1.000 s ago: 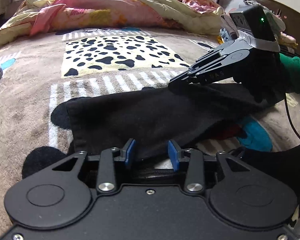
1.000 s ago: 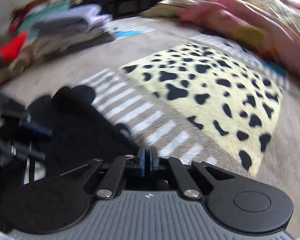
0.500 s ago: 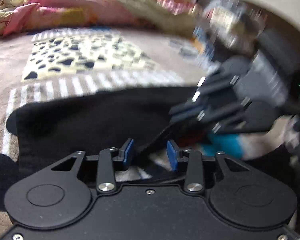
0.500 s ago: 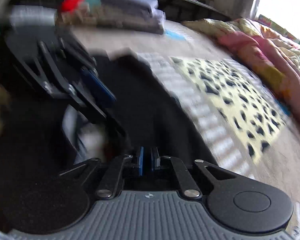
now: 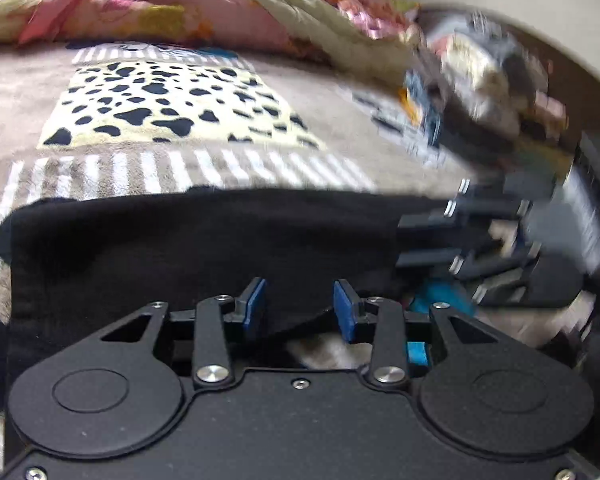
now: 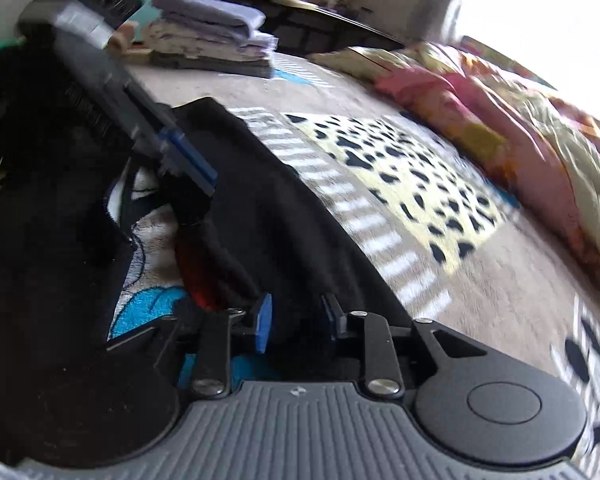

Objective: Fold clothes

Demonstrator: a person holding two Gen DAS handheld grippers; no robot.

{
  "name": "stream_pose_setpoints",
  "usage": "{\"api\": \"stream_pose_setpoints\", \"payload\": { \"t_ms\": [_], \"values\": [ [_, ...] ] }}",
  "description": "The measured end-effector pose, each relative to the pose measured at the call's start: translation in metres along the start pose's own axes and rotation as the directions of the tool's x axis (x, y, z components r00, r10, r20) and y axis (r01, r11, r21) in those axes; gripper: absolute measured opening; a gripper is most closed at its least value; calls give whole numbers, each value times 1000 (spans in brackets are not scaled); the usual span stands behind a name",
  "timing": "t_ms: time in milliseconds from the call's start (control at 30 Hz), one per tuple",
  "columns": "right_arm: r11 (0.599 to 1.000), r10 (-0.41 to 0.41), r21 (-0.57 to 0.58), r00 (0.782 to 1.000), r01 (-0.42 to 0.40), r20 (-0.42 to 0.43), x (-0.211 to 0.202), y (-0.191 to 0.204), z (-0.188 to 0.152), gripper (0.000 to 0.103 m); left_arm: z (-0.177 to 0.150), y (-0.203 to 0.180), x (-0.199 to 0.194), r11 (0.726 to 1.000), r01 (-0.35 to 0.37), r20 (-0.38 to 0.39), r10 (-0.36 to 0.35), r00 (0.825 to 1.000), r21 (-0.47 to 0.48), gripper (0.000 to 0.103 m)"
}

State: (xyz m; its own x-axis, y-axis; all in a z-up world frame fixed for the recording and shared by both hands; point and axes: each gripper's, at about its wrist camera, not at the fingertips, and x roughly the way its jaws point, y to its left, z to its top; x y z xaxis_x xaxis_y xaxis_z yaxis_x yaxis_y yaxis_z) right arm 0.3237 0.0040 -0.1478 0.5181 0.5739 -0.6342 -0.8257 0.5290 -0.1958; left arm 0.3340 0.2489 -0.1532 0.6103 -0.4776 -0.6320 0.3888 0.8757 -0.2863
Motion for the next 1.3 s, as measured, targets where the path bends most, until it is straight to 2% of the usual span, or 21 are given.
{"api": "stream_pose_setpoints", "payload": {
  "t_ms": [67, 233, 300, 367, 433, 533, 667, 733, 767, 833, 900, 967, 1000, 1067, 1133, 1200, 1300],
  "values": [
    [1000, -4, 30, 1000, 4, 13, -4, -1, -2, 29, 0, 1, -1, 1000, 17, -4, -17, 1000, 4, 35],
    [995, 73, 59, 995, -77, 68, 1, 7, 19, 29, -1, 12, -7, 998, 37, 22, -35, 999, -56, 35],
    [989, 112, 87, 992, -116, 57, 11, 6, 24, 29, -1, 17, -9, 996, 21, 37, -18, 999, -89, 35],
    [983, 170, 78, 985, -168, -14, 20, 7, 23, 29, 0, 21, -11, 994, 5, 38, -1, 999, -110, 35],
    [987, 158, 12, 987, -158, -29, 17, 13, 18, 30, 0, 23, -11, 992, -8, 33, 12, 999, -123, 35],
    [990, 141, 28, 990, -141, -29, 12, 9, 20, 31, 0, 24, -12, 992, -9, 31, 13, 999, -125, 35],
    [987, 144, 67, 989, -146, 39, 8, 8, 23, 32, -1, 23, -11, 994, -18, 14, 20, 1000, -106, 35],
    [990, 129, -52, 991, -130, -24, 18, 25, 18, 31, -1, 21, -10, 996, -32, 2, 32, 999, -86, 35],
    [989, 111, -102, 994, -112, -14, 17, 32, 15, 31, -1, 20, -10, 996, -35, 5, 36, 999, -81, 35],
    [990, 93, -110, 996, -93, -1, 11, 35, 13, 32, 1, 15, -12, 998, -32, 21, 33, 999, -59, 35],
    [993, 71, -100, 997, -68, 24, 2, 35, 11, 32, 3, 7, -12, 1000, 5, 42, -4, 999, -29, 35],
    [994, 57, -89, 998, -55, 24, -5, 35, 4, 37, 4, -5, -5, 1000, 18, 28, -18, 999, 4, 35],
    [996, 46, -73, 999, -45, 12, -7, 33, 0, 43, 3, -11, 3, 999, 4, -4, -4, 1000, 32, 36],
    [999, 44, 6, 999, -44, 12, -16, 22, -11, 43, 0, -23, 12, 992, -51, -42, 57, 997, 119, 36],
    [993, 49, 106, 998, -52, 30, -28, 7, -21, 42, 4, -24, 11, 992, -55, -49, 61, 997, 113, 36],
    [987, 19, 156, 998, -27, 53, -40, -5, -30, 42, 5, -22, 8, 994, -41, -24, 44, 999, 104, 36],
    [990, -29, 137, 999, 25, 25, -45, -18, -43, 42, 2, -25, 14, 993, -46, -37, 50, 998, 111, 36]
  ]
}}
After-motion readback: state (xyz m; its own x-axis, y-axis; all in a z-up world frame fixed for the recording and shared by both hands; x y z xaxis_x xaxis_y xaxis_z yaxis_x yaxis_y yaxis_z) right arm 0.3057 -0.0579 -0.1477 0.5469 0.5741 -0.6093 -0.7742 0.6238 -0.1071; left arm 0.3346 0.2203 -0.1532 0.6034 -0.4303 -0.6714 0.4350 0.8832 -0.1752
